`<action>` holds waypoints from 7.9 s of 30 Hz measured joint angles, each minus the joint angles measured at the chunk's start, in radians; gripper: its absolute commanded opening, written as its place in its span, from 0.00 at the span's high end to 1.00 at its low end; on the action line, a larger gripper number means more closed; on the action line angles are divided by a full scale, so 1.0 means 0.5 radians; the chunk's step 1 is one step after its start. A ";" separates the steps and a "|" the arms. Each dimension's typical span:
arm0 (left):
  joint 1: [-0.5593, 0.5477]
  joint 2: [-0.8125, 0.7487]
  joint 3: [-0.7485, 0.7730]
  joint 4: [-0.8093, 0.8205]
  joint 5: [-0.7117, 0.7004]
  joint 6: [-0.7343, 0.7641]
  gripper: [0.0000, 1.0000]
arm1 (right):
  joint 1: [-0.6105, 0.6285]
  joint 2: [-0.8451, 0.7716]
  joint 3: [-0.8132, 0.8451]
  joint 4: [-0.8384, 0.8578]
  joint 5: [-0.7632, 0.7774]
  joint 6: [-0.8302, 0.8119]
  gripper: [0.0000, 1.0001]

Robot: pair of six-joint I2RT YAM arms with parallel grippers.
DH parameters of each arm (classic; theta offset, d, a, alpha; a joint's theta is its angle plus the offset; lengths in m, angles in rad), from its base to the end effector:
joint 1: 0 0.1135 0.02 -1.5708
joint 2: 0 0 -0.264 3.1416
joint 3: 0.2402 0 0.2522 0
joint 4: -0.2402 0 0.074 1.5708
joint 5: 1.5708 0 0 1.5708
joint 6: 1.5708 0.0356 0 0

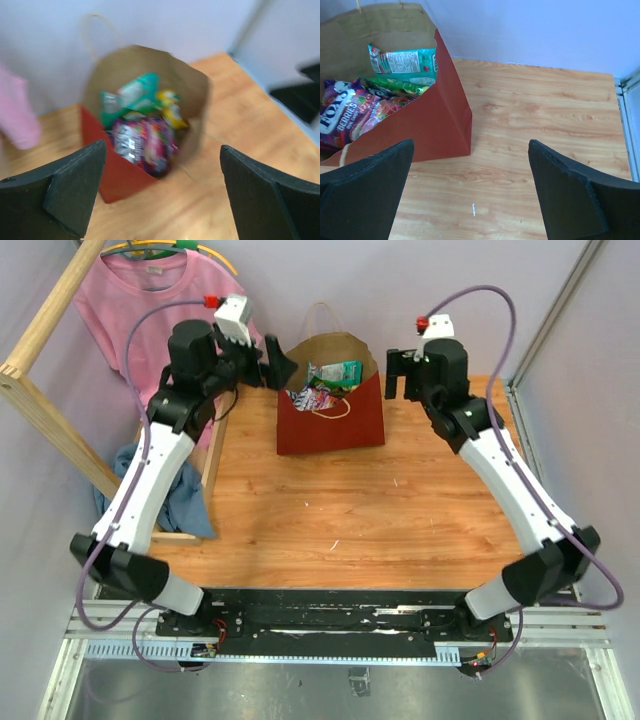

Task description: Take the snacks out of the paper bag

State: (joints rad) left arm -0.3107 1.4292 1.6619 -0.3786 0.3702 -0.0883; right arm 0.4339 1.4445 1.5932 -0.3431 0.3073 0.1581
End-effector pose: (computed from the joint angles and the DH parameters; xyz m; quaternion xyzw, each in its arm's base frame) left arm 0.2944 -0.1081 0.4741 0.2021 0.7259 -0.2639 0.6022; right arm 0.3003 0.1273 0.4502 -0.0086 0.7694 0.0700 0.6349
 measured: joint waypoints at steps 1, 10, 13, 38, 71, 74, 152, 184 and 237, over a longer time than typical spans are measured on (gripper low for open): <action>0.000 0.089 0.115 -0.016 -0.179 -0.045 0.00 | 0.000 0.080 0.061 -0.011 -0.018 -0.046 0.01; 0.004 0.719 0.321 -0.269 -1.112 -0.207 0.07 | -0.002 0.833 0.945 -0.240 -0.222 -0.317 0.20; 0.004 0.852 0.374 -0.325 -1.150 -0.217 0.11 | -0.006 1.055 1.245 -0.321 -0.291 -0.357 0.24; 0.002 1.096 0.735 -0.325 -1.126 -0.191 0.78 | -0.230 1.746 1.773 -0.432 -0.634 -0.277 0.99; -0.034 0.695 0.450 -0.042 -1.032 -0.249 0.99 | 0.008 0.930 0.784 -0.296 -0.365 -0.388 0.99; -0.034 0.978 0.902 -0.133 -1.087 -0.205 0.82 | 0.003 1.223 1.216 -0.372 -0.297 -0.463 0.99; -0.203 0.311 -1.008 0.990 -1.453 -0.181 0.84 | 0.188 0.442 -0.127 0.448 0.116 -0.717 0.59; 0.248 0.078 0.077 0.114 -1.076 -0.256 0.00 | 0.515 1.039 1.176 -0.112 -0.268 -0.160 0.14; -1.069 0.490 -0.298 0.049 -1.443 0.065 1.00 | 0.210 0.254 -1.382 0.759 0.020 0.566 0.79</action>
State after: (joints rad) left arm -0.8452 1.6741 1.5127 -0.3542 -0.3511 -0.0559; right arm 0.5388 1.5715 0.9024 0.0364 0.3172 0.4412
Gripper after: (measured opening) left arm 0.011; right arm 0.166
